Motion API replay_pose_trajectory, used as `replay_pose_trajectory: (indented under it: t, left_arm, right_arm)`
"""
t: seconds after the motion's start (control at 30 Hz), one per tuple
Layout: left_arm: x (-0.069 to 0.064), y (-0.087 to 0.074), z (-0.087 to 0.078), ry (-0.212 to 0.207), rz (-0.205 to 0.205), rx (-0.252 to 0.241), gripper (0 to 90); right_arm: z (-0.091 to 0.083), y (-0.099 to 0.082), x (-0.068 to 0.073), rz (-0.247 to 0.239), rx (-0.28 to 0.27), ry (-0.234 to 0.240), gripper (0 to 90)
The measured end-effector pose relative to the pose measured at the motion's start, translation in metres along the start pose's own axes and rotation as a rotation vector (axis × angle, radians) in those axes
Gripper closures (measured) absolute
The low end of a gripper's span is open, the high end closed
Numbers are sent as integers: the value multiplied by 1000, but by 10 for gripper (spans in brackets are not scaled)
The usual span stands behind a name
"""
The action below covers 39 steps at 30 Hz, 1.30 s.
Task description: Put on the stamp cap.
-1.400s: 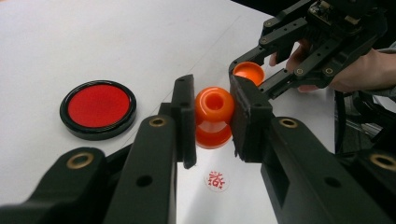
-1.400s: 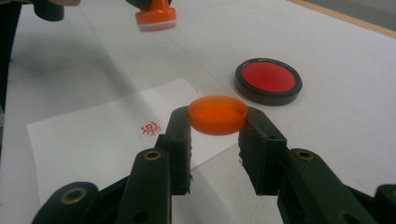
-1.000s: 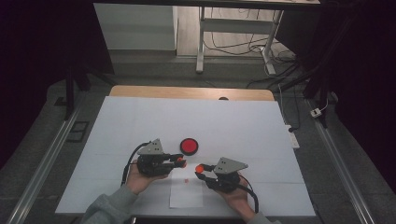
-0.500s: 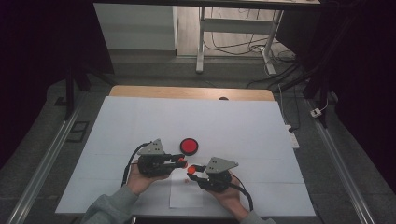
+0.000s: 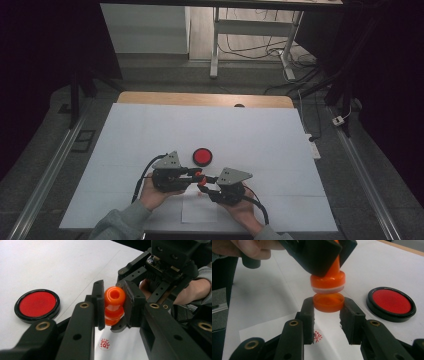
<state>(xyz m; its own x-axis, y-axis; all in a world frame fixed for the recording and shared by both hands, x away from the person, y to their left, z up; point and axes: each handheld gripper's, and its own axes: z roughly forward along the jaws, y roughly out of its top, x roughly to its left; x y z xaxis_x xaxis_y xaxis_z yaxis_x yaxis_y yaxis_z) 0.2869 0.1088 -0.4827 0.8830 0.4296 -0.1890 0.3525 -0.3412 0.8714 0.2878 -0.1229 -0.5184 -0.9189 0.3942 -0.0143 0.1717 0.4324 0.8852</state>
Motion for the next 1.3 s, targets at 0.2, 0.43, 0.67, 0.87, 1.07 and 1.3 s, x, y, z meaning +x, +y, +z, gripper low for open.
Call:
replay_pose_trajectory:
  t: [0.2, 0.43, 0.67, 0.87, 1.07, 1.3]
  left_arm:
    - [1, -1, 0, 2, 1, 3, 725]
    - [1, -2, 3, 3, 3, 13, 725]
    - [1, -2, 3, 4, 2, 9, 725]
    - [0, -2, 3, 5, 3, 13, 726]
    - [1, -4, 5, 0, -2, 12, 728]
    - [0, -5, 5, 4, 5, 12, 730]
  right_arm:
    - [0, 0, 0, 0, -5, 2, 645]
    - [-1, 1, 0, 23, -28, 8, 646]
    - [-2, 2, 0, 30, -33, 6, 646]
    - [-2, 2, 1, 28, -32, 1, 647]
    - [-2, 2, 3, 13, -21, -18, 649]
    - [-2, 4, 5, -11, -6, -31, 650]
